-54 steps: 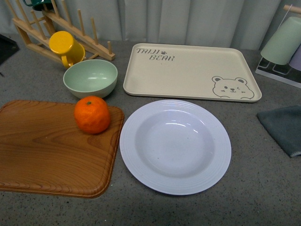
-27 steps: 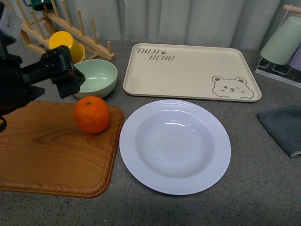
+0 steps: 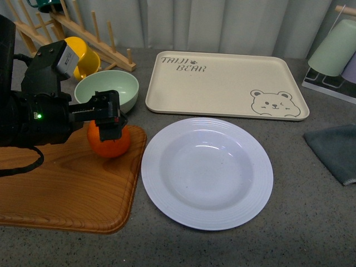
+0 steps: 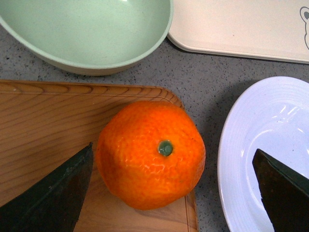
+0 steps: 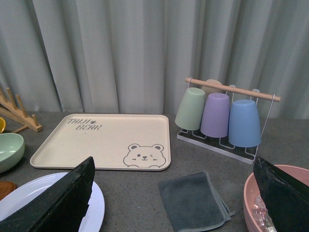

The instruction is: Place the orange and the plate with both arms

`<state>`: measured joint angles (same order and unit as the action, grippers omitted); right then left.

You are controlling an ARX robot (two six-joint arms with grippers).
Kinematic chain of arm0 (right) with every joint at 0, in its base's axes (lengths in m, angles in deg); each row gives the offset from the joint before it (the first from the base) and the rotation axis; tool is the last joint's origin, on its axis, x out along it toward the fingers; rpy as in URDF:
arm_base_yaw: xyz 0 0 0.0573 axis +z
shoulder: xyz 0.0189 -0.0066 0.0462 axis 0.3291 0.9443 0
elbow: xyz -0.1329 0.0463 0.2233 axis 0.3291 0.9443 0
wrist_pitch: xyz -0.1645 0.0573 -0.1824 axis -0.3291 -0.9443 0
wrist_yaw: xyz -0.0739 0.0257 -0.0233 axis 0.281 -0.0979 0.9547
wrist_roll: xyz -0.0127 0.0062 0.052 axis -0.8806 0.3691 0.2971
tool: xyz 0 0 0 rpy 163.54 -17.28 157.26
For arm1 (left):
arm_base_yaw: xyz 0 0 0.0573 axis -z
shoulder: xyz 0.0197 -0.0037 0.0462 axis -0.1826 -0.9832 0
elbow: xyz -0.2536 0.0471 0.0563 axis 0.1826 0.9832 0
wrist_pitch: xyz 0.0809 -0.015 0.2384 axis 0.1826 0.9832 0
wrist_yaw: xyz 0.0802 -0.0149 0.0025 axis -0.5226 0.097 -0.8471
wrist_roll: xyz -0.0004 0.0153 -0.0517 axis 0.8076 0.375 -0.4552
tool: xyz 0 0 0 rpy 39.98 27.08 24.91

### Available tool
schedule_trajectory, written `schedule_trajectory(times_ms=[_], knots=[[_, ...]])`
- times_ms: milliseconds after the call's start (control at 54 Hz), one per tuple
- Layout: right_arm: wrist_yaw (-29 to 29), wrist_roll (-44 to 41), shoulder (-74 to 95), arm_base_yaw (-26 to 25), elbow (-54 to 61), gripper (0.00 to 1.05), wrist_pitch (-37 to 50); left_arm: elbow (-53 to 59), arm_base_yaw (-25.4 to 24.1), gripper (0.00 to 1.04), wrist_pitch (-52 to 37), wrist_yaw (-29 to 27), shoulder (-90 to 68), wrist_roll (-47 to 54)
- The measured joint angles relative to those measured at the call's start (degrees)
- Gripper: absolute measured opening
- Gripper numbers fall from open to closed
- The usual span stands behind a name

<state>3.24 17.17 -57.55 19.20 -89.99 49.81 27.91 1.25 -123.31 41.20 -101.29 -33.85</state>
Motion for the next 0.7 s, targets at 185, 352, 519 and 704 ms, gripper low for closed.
schedule_trajectory(times_ms=[185, 352, 519, 704], knots=[[0.0, 0.0, 0.0, 0.0, 0.0, 0.96, 0.0, -0.96, 0.42, 0.98, 0.0, -0.13, -2.45, 2.89], [0.0, 0.0, 0.0, 0.0, 0.0, 0.96, 0.0, -1.79, 0.37, 0.98, 0.2, -0.02, -3.98, 4.13], [0.0, 0.02, 0.0, 0.0, 0.0, 0.96, 0.0, -2.78, 0.33, 0.98, 0.39, 0.09, -4.7, 4.5], [0.0, 0.0, 0.0, 0.0, 0.0, 0.96, 0.0, -2.91, 0.33, 0.78, 0.66, 0.44, -5.33, 4.85]])
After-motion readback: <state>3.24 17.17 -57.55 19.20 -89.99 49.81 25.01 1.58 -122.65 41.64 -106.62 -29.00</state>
